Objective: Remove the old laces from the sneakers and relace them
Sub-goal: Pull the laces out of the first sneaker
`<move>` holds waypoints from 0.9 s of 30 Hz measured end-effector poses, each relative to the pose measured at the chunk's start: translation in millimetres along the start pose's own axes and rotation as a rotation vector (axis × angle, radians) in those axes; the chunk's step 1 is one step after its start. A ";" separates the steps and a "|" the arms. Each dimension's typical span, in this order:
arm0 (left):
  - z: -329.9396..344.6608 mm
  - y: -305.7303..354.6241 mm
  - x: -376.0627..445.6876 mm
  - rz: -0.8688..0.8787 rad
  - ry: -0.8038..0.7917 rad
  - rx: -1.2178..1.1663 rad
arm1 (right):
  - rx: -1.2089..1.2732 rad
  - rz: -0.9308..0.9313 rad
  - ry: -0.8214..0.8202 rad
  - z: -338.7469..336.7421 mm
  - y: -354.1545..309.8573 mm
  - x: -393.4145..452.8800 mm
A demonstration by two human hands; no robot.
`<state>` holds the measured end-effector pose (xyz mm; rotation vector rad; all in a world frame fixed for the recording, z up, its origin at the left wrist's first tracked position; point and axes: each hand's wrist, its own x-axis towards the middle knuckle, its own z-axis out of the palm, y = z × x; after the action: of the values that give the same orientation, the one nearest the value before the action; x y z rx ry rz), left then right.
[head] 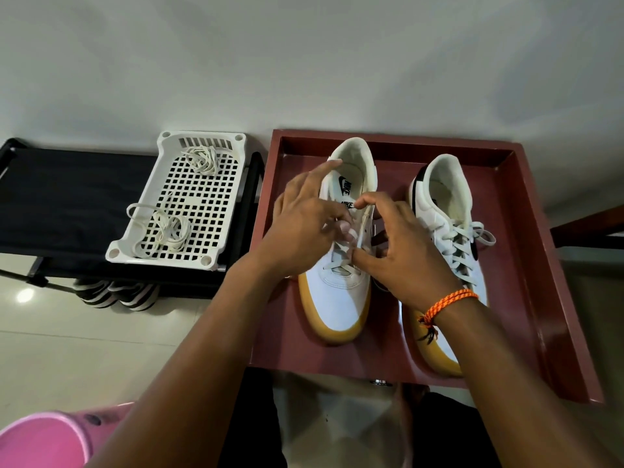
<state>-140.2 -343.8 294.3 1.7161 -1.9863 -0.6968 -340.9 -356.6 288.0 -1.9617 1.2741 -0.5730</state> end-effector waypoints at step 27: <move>6.0 7.5 -5.0 0.015 -0.077 0.128 | 0.033 -0.002 0.008 1.3 0.6 1.2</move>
<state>-149.0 -337.4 294.2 1.7690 -2.1355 -0.6523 -339.8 -357.4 286.7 -1.9361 1.2595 -0.5996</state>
